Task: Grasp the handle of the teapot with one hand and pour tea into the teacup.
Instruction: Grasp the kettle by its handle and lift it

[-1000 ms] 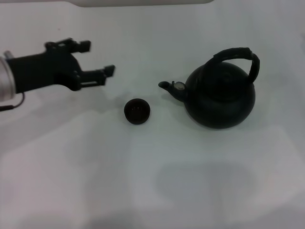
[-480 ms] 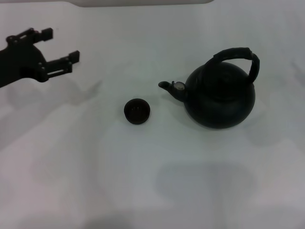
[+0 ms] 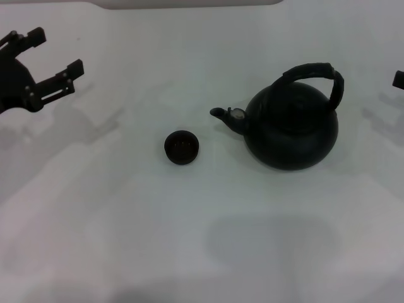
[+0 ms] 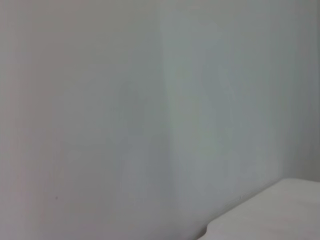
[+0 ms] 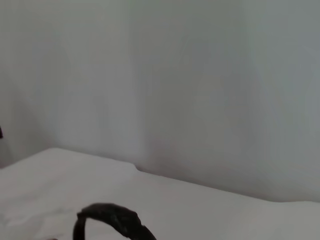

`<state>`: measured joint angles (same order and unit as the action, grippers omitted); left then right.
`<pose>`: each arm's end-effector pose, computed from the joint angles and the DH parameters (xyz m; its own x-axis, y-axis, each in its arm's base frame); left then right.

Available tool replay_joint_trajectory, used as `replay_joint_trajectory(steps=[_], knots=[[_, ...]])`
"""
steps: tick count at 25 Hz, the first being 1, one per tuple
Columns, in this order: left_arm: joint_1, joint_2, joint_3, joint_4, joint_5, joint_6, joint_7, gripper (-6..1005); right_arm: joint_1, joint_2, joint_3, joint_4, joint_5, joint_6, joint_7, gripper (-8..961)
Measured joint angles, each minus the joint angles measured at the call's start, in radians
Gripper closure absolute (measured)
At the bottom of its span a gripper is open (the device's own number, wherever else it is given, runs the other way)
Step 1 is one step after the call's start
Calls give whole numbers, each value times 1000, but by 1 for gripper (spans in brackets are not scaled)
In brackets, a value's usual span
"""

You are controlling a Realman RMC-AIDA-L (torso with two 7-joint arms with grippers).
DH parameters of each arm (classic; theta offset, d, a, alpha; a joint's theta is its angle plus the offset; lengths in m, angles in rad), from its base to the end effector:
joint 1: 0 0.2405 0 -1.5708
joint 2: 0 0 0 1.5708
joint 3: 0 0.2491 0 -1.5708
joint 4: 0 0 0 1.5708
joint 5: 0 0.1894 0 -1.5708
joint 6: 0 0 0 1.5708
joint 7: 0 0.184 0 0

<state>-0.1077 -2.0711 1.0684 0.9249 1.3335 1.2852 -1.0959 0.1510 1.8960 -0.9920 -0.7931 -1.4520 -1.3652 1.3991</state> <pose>-0.2639 0.3035 0.0272 0.7888 0.0400 0.6134 0.4681 -0.6859 -0.5572 0.3146 0.2964 0.0646 0.7105 -0.3292 -0.6219 -0.6499 -0.6457 -0.4007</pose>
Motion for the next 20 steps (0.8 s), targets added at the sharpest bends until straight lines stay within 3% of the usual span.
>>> replay_joint_trajectory(steps=[4, 12, 20], knots=[[-3, -2, -4, -20, -3, 9, 5, 124, 21, 6, -11, 4, -11, -5, 37, 369], [-10, 0, -14, -36, -5, 3, 7, 124, 64, 42, -43, 31, -50, 9, 59, 366], [-12, 1, -23, -38, -5, -6, 16, 125, 71, 80, -43, 34, -97, 19, 80, 292]])
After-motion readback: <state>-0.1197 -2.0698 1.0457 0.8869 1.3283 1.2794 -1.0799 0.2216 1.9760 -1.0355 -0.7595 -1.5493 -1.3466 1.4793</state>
